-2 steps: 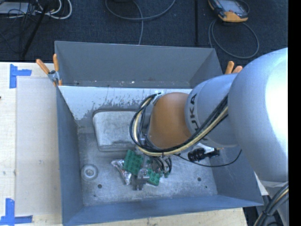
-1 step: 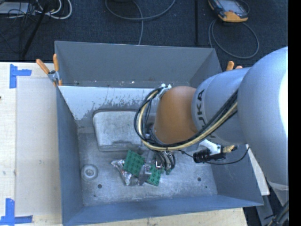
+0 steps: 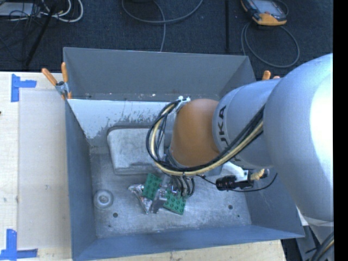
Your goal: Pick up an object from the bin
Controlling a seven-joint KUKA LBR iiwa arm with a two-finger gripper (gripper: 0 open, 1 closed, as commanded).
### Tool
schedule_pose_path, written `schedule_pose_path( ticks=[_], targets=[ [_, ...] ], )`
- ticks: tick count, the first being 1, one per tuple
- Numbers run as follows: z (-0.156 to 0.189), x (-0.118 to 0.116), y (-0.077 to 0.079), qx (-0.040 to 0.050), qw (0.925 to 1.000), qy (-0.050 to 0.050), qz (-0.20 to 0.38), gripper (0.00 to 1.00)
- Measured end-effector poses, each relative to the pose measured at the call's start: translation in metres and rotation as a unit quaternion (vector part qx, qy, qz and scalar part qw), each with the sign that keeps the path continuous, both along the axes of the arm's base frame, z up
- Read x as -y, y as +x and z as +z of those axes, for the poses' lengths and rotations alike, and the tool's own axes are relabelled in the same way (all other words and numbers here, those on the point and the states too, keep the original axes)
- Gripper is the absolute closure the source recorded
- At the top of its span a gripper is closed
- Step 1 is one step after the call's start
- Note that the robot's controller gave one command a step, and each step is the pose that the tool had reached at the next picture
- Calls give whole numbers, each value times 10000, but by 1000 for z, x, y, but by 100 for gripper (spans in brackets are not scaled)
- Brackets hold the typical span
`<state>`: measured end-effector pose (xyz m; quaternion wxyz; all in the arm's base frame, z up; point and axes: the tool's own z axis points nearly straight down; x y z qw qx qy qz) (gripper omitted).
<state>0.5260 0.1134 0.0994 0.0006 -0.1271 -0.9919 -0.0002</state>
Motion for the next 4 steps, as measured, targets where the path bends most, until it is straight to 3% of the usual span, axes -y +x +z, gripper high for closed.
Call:
schedule_pose_path(
  ticks=[1,2,3,4],
  targets=[
    [-27,8,1,1,9969,8,-781,0],
    [-27,7,1,-5,9971,3,-765,0],
    [-26,7,2,10,9971,6,-764,100],
    [7,8,3,9,9972,1,-747,100]
  ],
)
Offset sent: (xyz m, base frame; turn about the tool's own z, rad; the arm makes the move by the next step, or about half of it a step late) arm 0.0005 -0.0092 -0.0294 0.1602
